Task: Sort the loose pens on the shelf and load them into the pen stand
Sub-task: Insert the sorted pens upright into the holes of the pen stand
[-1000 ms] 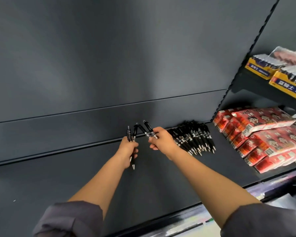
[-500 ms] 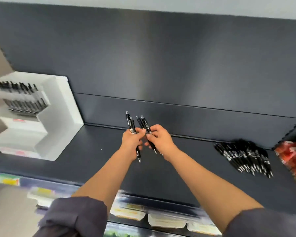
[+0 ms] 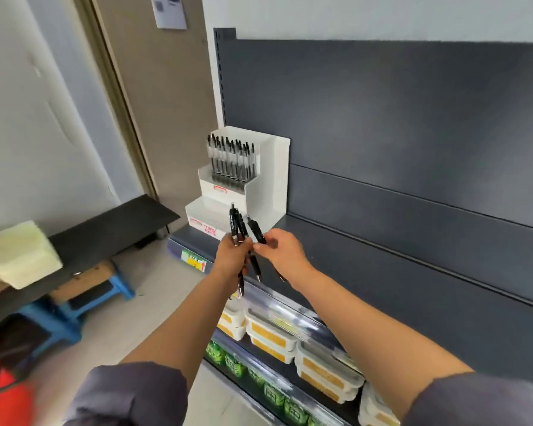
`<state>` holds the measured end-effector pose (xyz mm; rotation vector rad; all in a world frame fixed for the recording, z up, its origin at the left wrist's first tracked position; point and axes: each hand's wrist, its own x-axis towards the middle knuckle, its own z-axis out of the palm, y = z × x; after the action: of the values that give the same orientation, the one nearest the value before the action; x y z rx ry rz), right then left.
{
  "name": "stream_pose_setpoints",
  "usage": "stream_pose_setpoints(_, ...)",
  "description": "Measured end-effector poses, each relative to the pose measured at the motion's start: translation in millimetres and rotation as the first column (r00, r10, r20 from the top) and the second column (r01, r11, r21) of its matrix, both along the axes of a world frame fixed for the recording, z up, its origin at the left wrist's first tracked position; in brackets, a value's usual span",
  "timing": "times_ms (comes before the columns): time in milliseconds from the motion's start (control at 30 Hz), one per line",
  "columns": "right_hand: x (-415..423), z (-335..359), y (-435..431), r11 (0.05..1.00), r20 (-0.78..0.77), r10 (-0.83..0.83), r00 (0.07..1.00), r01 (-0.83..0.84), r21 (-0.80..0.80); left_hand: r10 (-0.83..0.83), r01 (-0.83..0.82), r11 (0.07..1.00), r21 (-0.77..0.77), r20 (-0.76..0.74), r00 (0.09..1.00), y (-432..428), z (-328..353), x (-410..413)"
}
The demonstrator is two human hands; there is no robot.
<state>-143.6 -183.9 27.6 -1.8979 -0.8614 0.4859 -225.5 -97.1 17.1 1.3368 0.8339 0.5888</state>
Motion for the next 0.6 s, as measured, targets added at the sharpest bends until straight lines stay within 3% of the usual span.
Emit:
stream_pose_setpoints(100,-5,10,42,0.999,0.051,-0.021,0.998,0.019,0.050,0.006,-0.008,0.997,0.076,0.023,1.000,43,4,-13)
stream_pose_setpoints(267,-18,15,118,0.983,-0.169,-0.063,0.984,0.090,0.158,-0.159,0.152,0.975,0.162,0.028,0.987,112,8,-25)
stream_pose_setpoints(367,-24,18,155,0.966,-0.210,-0.100,0.973,0.145,0.215,-0.213,0.206,0.946,0.251,-0.001,0.977,153,11,-25)
stream_pose_setpoints(600,-8,20,181,0.962,-0.229,-0.185,0.956,0.224,0.157,-0.387,0.390,0.887,0.248,-0.063,0.920,196,3,-2)
